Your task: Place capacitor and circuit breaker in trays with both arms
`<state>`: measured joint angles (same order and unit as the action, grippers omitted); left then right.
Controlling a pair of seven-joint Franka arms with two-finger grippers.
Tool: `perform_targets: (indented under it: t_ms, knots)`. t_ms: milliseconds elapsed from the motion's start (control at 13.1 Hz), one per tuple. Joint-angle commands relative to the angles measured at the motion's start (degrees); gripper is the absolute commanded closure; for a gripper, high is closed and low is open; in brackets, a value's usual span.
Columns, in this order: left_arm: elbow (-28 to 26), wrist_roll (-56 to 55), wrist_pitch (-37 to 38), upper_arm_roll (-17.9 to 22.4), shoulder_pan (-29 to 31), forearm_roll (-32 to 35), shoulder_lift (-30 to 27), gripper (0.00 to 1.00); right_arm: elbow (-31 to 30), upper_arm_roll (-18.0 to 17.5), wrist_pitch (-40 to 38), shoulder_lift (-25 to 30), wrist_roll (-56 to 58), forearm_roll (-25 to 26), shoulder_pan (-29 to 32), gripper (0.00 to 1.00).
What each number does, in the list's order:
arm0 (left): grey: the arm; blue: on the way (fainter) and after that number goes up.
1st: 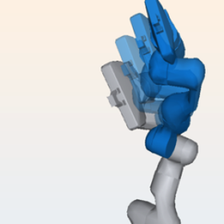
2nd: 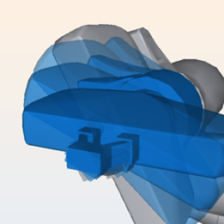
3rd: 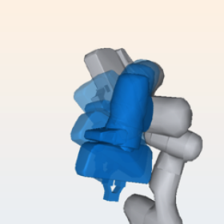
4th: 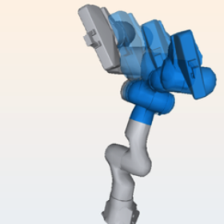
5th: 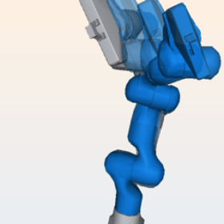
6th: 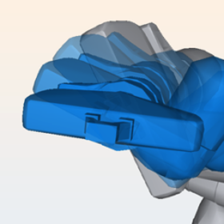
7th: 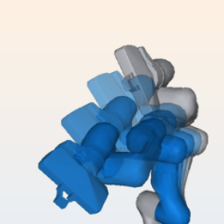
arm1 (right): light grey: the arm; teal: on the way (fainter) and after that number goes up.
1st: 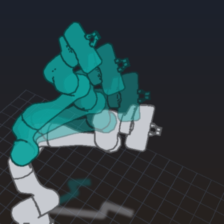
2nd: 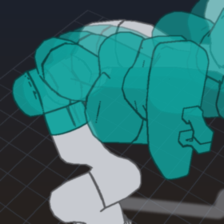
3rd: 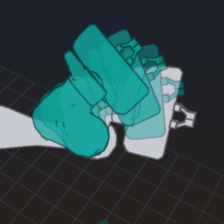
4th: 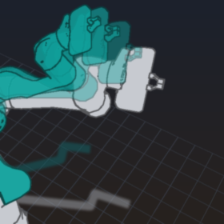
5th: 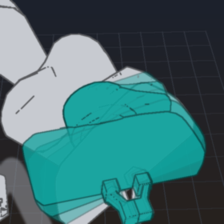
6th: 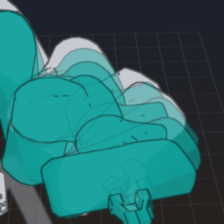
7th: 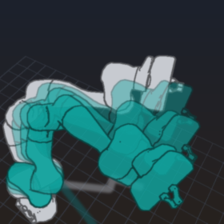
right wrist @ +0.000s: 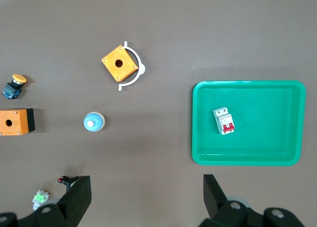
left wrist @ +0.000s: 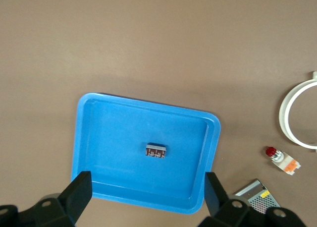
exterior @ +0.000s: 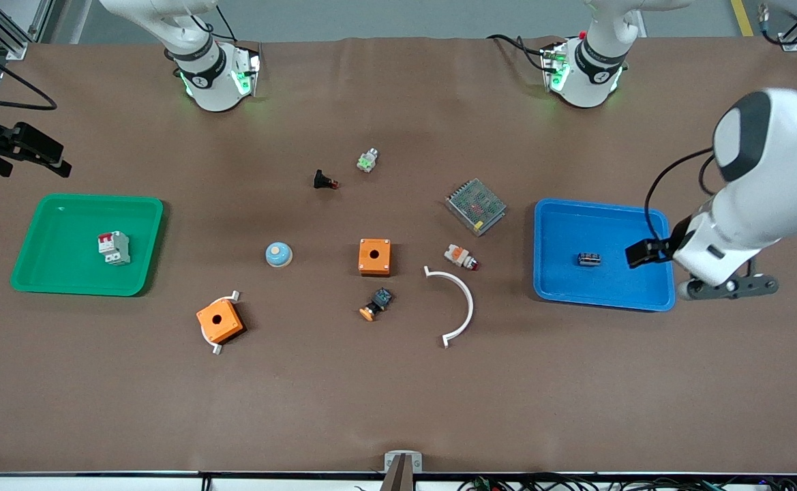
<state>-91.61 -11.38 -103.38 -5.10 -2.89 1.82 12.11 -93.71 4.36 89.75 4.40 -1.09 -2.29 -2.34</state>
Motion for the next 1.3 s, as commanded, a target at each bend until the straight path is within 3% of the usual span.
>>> perform_targets:
  t_ms: [0,381,610,839,1220]
  knots:
    - [-0.50,-0.75,3.35,-0.61,0.69,1.16,-4.54,0.00,-5.50,-0.49,3.05,3.50,-0.66,-0.52,0.58,0.00]
    - [3.19,-0.57,4.60,-0.17,0.87,0.72,-6.31,0.00,-6.49,-0.40,3.33,3.86,0.04,0.09,0.85,0.00]
    - [3.20,0.21,5.29,-0.61,0.78,1.16,-6.92,0.00,-6.40,-0.31,3.06,3.86,0.56,2.03,0.93,0.00]
    - [2.76,8.20,7.85,-0.18,0.96,1.16,-7.97,0.00,-6.22,-0.31,3.15,3.86,1.97,2.03,2.07,0.00]
    - [4.16,8.83,7.85,0.00,2.28,0.55,-8.60,0.00,-6.22,-0.40,2.97,3.77,1.88,1.94,2.08,0.00]
